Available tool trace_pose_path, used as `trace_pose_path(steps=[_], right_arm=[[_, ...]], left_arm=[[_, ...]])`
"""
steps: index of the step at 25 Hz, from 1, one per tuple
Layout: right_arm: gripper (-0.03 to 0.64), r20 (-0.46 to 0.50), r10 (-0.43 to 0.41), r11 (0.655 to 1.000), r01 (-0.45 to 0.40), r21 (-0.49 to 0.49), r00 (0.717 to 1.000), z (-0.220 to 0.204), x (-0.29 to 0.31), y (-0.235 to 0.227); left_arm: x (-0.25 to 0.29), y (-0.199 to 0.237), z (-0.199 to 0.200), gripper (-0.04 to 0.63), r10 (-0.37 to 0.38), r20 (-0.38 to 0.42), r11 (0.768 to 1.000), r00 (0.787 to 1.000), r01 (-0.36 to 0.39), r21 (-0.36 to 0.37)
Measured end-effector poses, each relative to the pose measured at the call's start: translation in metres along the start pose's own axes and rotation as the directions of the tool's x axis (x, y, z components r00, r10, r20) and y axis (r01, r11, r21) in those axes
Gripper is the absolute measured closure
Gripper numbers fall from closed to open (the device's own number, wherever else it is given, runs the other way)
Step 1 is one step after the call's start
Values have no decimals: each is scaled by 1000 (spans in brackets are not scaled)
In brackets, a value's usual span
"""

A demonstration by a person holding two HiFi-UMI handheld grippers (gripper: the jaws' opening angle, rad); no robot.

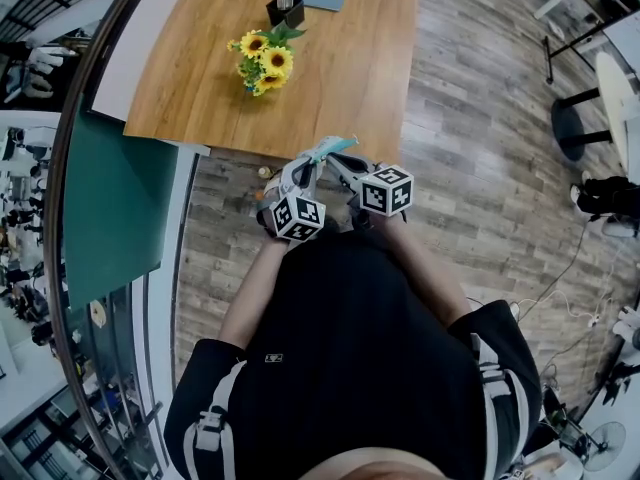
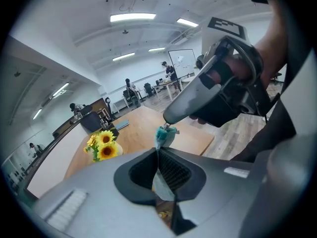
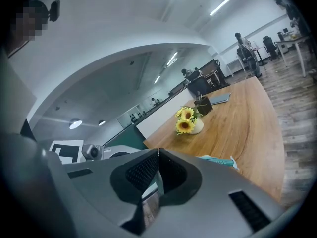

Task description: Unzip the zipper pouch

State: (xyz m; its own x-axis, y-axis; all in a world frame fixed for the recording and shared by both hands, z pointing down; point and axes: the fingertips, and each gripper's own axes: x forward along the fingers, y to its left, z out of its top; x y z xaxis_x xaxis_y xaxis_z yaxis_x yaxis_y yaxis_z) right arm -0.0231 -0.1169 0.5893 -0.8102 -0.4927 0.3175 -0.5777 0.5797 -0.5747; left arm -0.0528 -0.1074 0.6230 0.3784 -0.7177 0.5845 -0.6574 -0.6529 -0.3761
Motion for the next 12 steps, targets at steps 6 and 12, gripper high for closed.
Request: trace_pose_path(steps=[6, 12], right_arm=[[609, -10, -52, 996, 52, -67, 999, 5, -10, -12], [609, -3, -65, 994, 65, -88, 998, 3, -15, -15]], left_arm=[[-6, -12, 4, 586, -63, 44, 998, 997, 63, 9], [-9, -18, 8, 586, -81, 66, 997, 995, 81, 2]])
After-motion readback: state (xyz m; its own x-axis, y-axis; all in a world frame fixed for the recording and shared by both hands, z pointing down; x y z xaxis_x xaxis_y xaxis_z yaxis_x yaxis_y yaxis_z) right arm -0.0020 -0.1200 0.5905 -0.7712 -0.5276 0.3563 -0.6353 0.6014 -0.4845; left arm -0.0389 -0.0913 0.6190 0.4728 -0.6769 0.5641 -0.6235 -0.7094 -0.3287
